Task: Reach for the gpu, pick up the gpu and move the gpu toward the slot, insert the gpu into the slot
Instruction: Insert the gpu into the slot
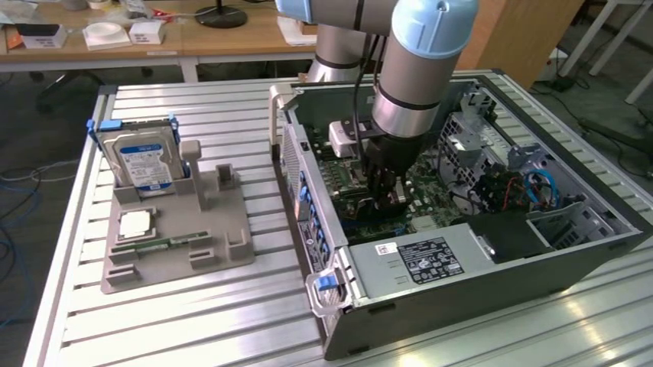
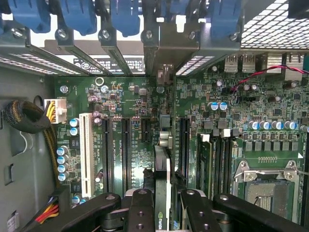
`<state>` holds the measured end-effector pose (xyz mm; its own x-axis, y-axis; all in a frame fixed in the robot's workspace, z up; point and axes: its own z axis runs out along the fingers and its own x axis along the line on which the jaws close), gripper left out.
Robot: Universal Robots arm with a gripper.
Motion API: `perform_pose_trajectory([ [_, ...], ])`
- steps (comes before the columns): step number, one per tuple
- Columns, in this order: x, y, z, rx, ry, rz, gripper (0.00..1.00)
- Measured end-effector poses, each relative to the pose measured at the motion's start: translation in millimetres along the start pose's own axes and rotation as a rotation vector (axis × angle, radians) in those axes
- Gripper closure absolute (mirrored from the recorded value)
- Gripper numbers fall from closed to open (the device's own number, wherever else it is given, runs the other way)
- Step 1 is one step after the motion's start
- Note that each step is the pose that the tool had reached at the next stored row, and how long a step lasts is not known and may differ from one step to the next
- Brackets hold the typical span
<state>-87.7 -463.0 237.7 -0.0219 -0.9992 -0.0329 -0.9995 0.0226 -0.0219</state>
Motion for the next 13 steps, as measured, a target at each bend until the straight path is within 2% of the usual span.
perform_pose_trajectory([
  [6,0.0,0.0,0.0,0.0000,0.0000,0.000,0.74],
  [7,-0.3,0.0,0.9,0.0008,-0.0029,0.000,0.74],
  [9,-0.2,0.0,0.7,0.0007,-0.0015,0.000,0.73],
  [10,-0.1,0.1,0.1,0.0001,-0.0001,0.000,0.67],
  [13,-0.1,0.2,-2.1,0.0004,0.0000,0.000,0.67],
])
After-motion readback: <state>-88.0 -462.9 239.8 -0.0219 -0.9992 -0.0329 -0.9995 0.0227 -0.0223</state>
